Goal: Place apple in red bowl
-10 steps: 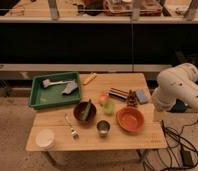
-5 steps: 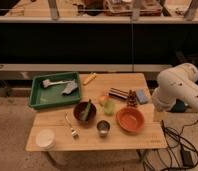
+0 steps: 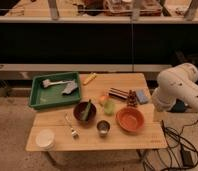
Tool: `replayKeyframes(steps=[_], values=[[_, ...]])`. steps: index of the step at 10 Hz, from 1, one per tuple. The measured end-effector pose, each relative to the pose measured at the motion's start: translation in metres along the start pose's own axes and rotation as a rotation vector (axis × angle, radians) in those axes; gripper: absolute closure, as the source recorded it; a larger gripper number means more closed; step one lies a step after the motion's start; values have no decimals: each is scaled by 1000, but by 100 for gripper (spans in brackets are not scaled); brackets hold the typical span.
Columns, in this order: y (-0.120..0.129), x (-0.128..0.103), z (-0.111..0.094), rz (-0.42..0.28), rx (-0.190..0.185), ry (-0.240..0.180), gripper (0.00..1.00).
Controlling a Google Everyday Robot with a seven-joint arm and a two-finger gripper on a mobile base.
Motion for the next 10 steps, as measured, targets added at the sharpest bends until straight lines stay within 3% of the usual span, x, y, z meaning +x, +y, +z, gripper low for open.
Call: replayKeyframes(steps=[8, 9, 10], values=[[0, 0, 0, 0, 0, 0, 35], [-1, 1, 0, -4, 4, -3, 35], [-7, 5, -3, -33, 36, -20, 35]])
